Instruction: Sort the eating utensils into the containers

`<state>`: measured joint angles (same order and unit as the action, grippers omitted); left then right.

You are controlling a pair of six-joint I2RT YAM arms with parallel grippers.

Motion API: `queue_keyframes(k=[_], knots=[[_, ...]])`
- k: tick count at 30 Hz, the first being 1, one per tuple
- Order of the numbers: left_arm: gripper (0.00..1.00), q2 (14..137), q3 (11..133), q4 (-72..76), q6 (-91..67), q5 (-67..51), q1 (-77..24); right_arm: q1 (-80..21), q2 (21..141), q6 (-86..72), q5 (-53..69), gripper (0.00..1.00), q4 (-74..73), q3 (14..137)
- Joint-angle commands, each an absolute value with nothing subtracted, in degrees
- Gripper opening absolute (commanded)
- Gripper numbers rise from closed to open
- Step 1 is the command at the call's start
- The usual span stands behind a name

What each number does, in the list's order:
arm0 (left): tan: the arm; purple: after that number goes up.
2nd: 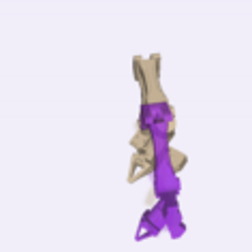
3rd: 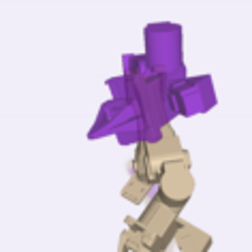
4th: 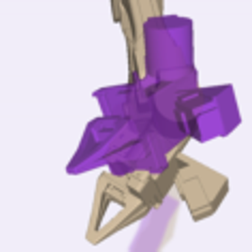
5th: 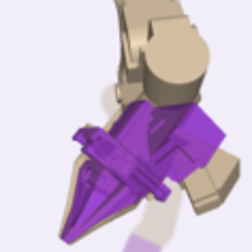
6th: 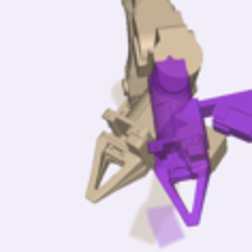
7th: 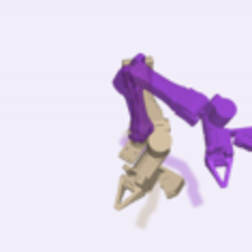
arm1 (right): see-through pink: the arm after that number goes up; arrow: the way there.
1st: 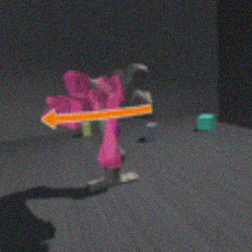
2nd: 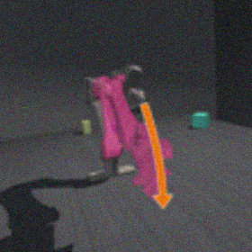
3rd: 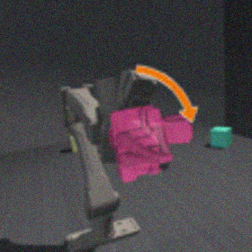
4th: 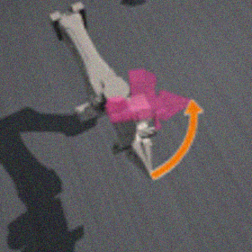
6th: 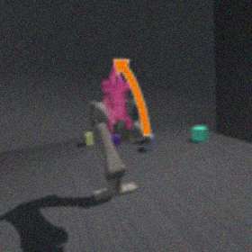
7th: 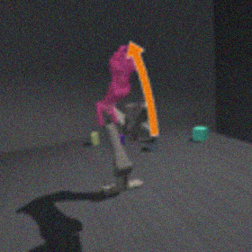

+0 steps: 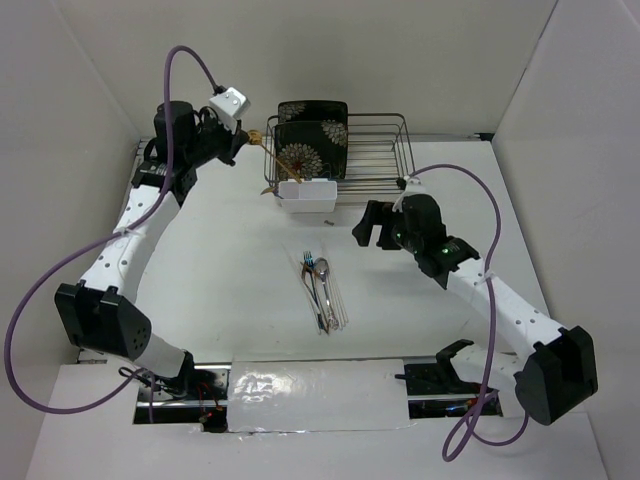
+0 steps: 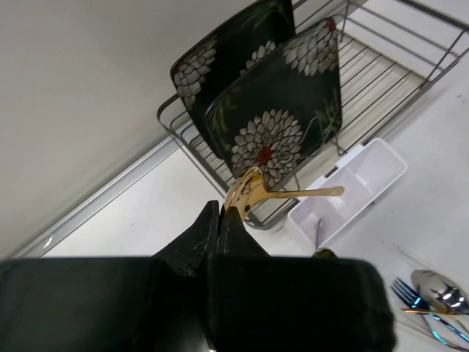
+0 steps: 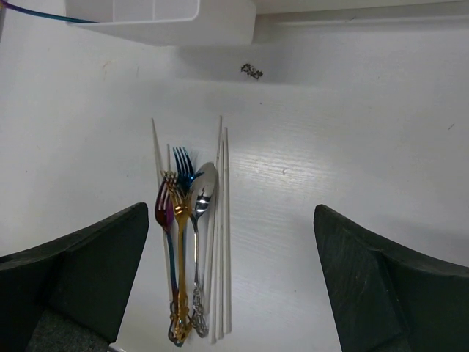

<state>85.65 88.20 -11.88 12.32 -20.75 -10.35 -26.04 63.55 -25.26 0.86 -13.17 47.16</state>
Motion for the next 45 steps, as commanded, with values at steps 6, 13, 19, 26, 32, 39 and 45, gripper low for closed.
queue_keyframes(k=[6, 13, 19, 26, 32, 39, 45], knots=[[0.00, 84.02, 85.87, -4.31, 16.43, -17.40, -9.40, -26.19, 62.58, -26.02, 1.14, 1.00, -9.23, 45.09], [0.00, 84.11, 80.87, -2.37, 18.46, -17.93, -9.40, -26.19, 61.87, -26.10, 3.07, 1.00, -6.77, 42.28], [0.00, 85.60, 78.40, -0.44, 19.51, -16.35, -11.07, -27.07, 63.89, -25.49, 4.66, 1.00, -3.70, 40.61], [0.00, 86.05, 75.24, 3.16, 18.11, -17.40, -12.30, -29.09, 67.94, -25.57, 5.27, 0.94, -1.85, 40.61], [0.00, 87.01, 72.77, 6.24, 21.09, -14.77, -14.85, -30.76, 70.31, -27.77, 3.87, 0.93, -0.44, 41.13], [0.06, 87.10, 70.75, 7.21, 18.99, -16.26, -15.82, -33.04, 72.68, -28.30, 3.34, 0.93, 1.58, 42.36], [0.16, 89.03, 71.10, 6.16, 17.75, -16.18, -16.52, -35.59, 76.63, -28.39, 1.58, 0.91, 1.58, 44.03]])
